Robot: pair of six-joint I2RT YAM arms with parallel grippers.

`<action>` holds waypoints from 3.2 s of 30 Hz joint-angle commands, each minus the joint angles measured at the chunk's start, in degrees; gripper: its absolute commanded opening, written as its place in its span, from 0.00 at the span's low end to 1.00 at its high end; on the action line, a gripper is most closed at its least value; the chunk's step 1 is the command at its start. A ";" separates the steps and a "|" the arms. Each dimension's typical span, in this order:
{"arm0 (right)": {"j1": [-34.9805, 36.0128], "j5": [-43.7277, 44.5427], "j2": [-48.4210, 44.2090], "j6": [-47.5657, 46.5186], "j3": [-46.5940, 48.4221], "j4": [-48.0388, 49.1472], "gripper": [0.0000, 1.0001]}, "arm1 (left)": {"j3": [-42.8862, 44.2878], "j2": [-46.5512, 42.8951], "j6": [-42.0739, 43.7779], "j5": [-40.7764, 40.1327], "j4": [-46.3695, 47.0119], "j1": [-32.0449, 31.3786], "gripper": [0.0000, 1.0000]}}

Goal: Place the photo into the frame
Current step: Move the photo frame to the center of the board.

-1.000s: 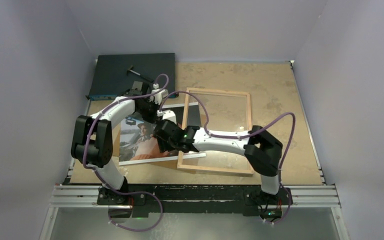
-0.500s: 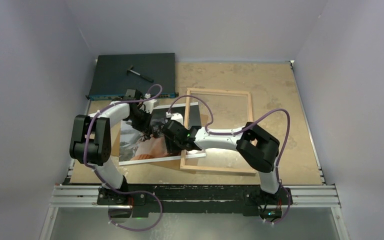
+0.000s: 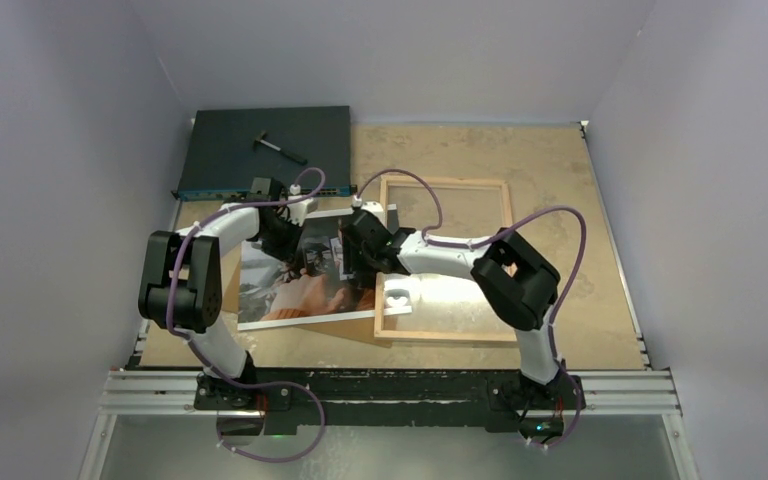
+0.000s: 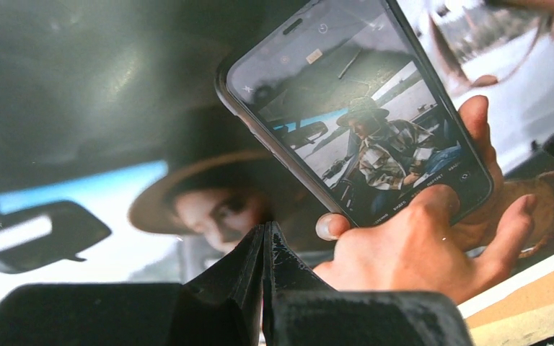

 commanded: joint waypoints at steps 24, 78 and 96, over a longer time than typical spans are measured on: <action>-14.87 1.62 -5.31 -8.77 -10.29 -1.00 0.52 | -0.96 0.54 3.33 -6.19 2.17 0.16 0.00; -12.50 -21.73 -20.54 0.76 -27.70 2.17 0.60 | -5.25 -1.30 18.81 -9.82 2.39 22.91 0.09; -12.32 -28.87 -26.69 5.59 -26.97 6.61 0.60 | -8.26 -1.52 17.91 -9.36 3.36 19.37 0.01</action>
